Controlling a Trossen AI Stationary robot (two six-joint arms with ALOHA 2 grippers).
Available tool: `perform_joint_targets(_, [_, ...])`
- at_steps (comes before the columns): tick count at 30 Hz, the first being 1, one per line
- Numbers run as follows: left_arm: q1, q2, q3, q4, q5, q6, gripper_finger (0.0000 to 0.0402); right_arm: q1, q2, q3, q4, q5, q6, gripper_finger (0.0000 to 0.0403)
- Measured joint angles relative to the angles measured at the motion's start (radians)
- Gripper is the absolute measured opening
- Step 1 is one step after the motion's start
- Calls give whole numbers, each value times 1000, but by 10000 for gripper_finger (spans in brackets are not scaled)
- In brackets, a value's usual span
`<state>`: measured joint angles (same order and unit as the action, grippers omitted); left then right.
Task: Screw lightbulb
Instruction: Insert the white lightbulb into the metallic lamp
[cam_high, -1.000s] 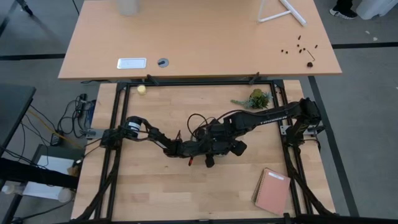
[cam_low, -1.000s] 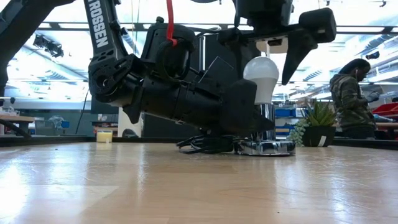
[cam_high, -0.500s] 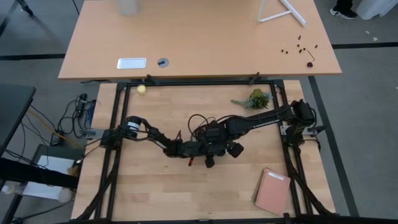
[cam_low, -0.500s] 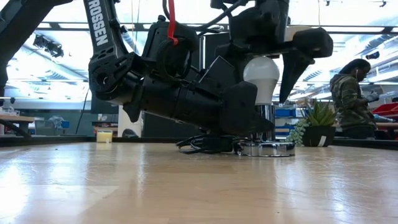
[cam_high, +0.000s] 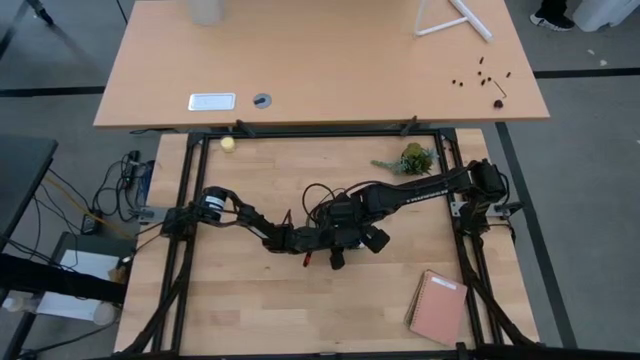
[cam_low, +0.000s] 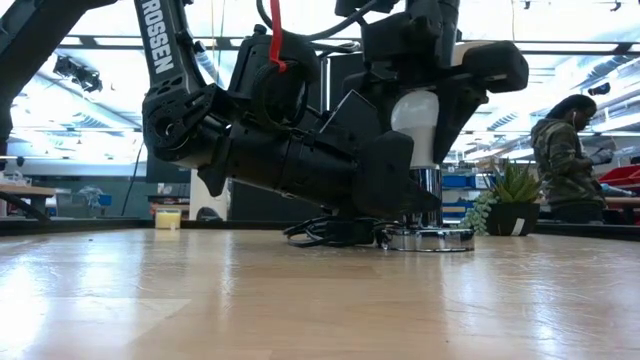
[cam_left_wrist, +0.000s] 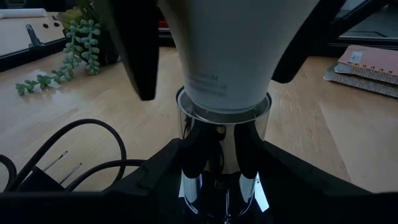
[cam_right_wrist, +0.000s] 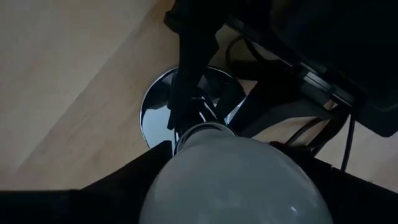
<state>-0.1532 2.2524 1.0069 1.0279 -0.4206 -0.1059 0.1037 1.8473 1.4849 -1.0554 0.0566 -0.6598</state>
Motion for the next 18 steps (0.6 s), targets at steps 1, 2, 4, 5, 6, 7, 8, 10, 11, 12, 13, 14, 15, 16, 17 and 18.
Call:
perform_joint_targets(1, [0, 0, 0, 0, 0, 0, 198, -1, 0, 0, 0, -3, 7, 265])
perform_joint_targets(2, [0, 0, -1, 0, 0, 0, 198, -1, 0, 0, 0, -5, 15, 256])
perform_joint_targets(4, [0, 0, -1, 0, 0, 0, 198, -1, 0, 0, -1, -5, 55, 250])
perform_joint_targets(5, [0, 0, -1, 0, 0, 0, 198, -1, 0, 0, -1, -5, 81, 250])
perform_joint_targets(6, [0, 1, -1, 0, 0, -2, 198, -1, 0, 0, -1, -5, 109, 250])
perform_joint_targets(7, [0, 1, -1, 0, 0, -2, 198, -1, 0, 0, -1, -5, 141, 250])
perform_joint_targets(8, [0, 1, -1, 0, 0, -3, 198, -2, 0, 0, -1, -5, 180, 251])
perform_joint_targets(10, [0, 1, -1, 1, 0, -3, 198, -3, 0, 0, 0, -5, 273, 263])
perform_joint_targets(11, [0, 1, -1, 1, 0, -4, 198, -4, 0, 0, 1, -5, 322, 270])
perform_joint_targets(12, [0, 1, -1, 1, -1, -6, 198, -5, 0, 0, 0, -6, 372, 275])
perform_joint_targets(13, [0, 1, -1, 1, -4, -8, 198, -7, 0, 0, 0, -10, 425, 278])
perform_joint_targets(14, [0, 1, -1, 1, -9, -8, 198, -8, 0, 1, 0, -9, 478, 279])
perform_joint_targets(15, [0, 2, -1, 1, -16, -7, 198, -9, 0, 1, 0, -9, 529, 278])
perform_joint_targets(16, [0, 2, -1, 0, -23, -7, 198, -11, 0, 1, 0, -9, 578, 276])
perform_joint_targets(17, [0, 2, -1, 1, -28, -8, 198, -13, 0, 1, 1, -9, 629, 272])
perform_joint_targets(18, [0, 2, -1, 1, -30, -8, 198, -15, 0, 1, 4, -9, 678, 267])
